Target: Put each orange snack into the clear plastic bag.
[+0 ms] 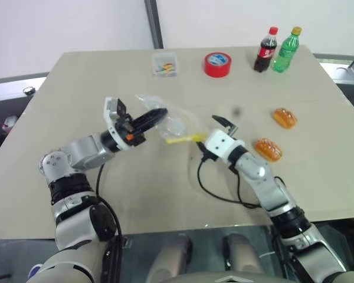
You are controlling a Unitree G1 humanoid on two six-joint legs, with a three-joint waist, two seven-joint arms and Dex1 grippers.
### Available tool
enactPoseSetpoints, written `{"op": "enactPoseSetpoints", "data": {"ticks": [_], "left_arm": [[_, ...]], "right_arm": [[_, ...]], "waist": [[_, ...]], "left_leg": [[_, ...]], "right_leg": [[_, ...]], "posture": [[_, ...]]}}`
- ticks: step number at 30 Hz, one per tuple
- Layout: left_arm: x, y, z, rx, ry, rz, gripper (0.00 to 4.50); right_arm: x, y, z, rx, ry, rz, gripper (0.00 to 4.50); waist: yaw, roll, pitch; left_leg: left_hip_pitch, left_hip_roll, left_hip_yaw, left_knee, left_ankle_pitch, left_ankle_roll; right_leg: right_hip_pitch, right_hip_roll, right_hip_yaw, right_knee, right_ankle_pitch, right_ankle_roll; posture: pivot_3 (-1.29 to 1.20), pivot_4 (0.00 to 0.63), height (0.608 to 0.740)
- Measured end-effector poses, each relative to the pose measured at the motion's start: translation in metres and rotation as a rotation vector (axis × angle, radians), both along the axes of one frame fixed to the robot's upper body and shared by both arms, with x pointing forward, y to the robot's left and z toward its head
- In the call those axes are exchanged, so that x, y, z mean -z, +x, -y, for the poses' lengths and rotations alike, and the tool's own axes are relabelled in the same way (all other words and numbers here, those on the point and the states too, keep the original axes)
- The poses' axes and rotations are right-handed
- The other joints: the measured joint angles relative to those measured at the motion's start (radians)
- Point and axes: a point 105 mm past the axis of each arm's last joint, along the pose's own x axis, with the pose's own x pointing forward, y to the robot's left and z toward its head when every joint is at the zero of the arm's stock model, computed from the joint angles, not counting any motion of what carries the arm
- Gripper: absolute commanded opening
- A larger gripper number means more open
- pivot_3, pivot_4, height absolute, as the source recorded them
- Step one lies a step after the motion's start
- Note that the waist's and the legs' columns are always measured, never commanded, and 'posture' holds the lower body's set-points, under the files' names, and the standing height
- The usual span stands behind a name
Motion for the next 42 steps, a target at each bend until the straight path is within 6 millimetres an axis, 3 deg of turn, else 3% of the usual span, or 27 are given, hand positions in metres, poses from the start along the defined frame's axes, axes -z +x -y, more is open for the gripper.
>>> {"op": "enactPoseSetpoints", "data": {"ticks": [4,5,7,11,14,15,22,25,30,34,37,42], "left_arm": [[0.001,-0.001,0.002,-0.015,-0.008,-0.013,0.09],[0.000,-0.001,0.001,-0.024,-0.014,-0.011,0.00],[-0.003,-0.002,-0.002,-0.046,-0.031,-0.007,0.00],[-0.005,-0.004,-0.005,-0.076,-0.036,-0.002,0.00],[-0.006,-0.004,-0.005,-0.086,-0.039,0.002,0.00],[-0.005,-0.004,-0.006,-0.095,-0.037,0.002,0.00],[0.009,-0.004,0.001,-0.170,0.117,0.008,0.00],[0.018,-0.004,0.004,-0.235,0.282,0.081,0.87],[0.028,-0.009,0.001,-0.348,0.706,0.296,3.14],[0.027,-0.027,0.011,-0.363,1.115,0.706,3.14],[0.016,-0.045,0.034,-0.339,1.171,0.915,3.14],[0.017,-0.041,0.041,-0.373,1.441,1.142,3.14]], "right_arm": [[-0.007,0.009,-0.014,-0.006,0.040,0.007,4.50],[-0.011,0.013,-0.019,-0.007,0.049,0.015,3.99],[-0.019,0.020,-0.028,-0.017,0.083,0.033,3.45],[-0.015,0.027,-0.028,-0.011,0.109,0.011,1.47],[-0.019,0.029,-0.023,-0.005,0.125,0.026,0.26],[-0.021,0.030,-0.019,-0.001,0.127,0.034,0.06],[-0.038,0.041,0.003,-0.006,0.031,0.085,0.06],[-0.054,0.051,0.016,-0.014,-0.037,0.108,0.00],[-0.064,0.074,0.045,0.024,-0.151,0.057,0.00],[-0.069,0.084,0.043,0.005,-0.205,-0.019,0.00],[-0.066,0.091,0.041,0.009,-0.254,-0.084,0.00],[-0.060,0.094,0.030,0.007,-0.266,-0.163,0.00]], "waist": [[0.000,0.000,0.000],[-0.001,0.000,0.000],[0.003,-0.001,-0.001],[0.004,-0.002,-0.001],[0.003,-0.002,-0.001],[0.003,-0.002,-0.001],[0.003,-0.002,-0.001],[0.002,-0.002,-0.001],[0.003,-0.002,-0.001],[0.000,-0.002,0.000],[0.006,-0.002,0.001],[0.006,-0.002,0.001]], "left_leg": [[0.001,0.003,0.001,0.000,0.000,-0.001],[0.001,0.004,0.002,0.000,0.000,-0.001],[0.001,0.004,0.003,0.000,0.000,-0.001],[0.001,0.003,0.003,0.000,0.000,-0.001],[0.001,0.004,0.003,0.000,0.000,-0.001],[0.001,0.004,0.003,0.000,0.000,-0.001],[0.001,0.004,0.006,-0.001,0.000,-0.001],[0.001,0.004,0.009,-0.002,0.000,-0.001],[0.001,0.006,0.013,-0.005,0.000,-0.001],[0.002,0.009,0.021,-0.011,0.000,0.000],[0.001,0.010,0.021,-0.012,0.000,0.000],[0.000,0.011,0.024,-0.014,0.000,0.000]], "right_leg": [[0.000,0.001,0.003,0.001,0.001,-0.001],[0.000,0.001,0.004,0.001,0.001,-0.002],[0.000,0.003,0.005,0.000,0.001,-0.002],[0.000,0.003,0.005,0.000,0.001,-0.002],[-0.001,0.004,0.004,0.000,0.001,-0.002],[-0.001,0.004,0.004,0.000,0.001,-0.002],[-0.002,0.004,0.005,0.000,0.001,-0.002],[-0.003,0.005,0.007,0.000,0.001,-0.002],[-0.004,0.006,0.010,-0.002,0.001,-0.002],[-0.007,0.007,0.017,-0.006,0.003,-0.004],[-0.008,0.008,0.018,-0.008,0.003,-0.004],[-0.011,0.010,0.020,-0.008,0.003,-0.005]], "posture": [[0.00,0.150,0.740],[0.00,0.150,0.740],[0.00,0.150,0.740],[0.00,0.150,0.740],[0.00,0.150,0.740],[0.00,0.150,0.740],[0.00,0.150,0.740],[0.00,0.150,0.740],[0.00,0.150,0.740],[0.00,0.150,0.740],[0.00,0.150,0.740],[0.00,0.150,0.740]]}}
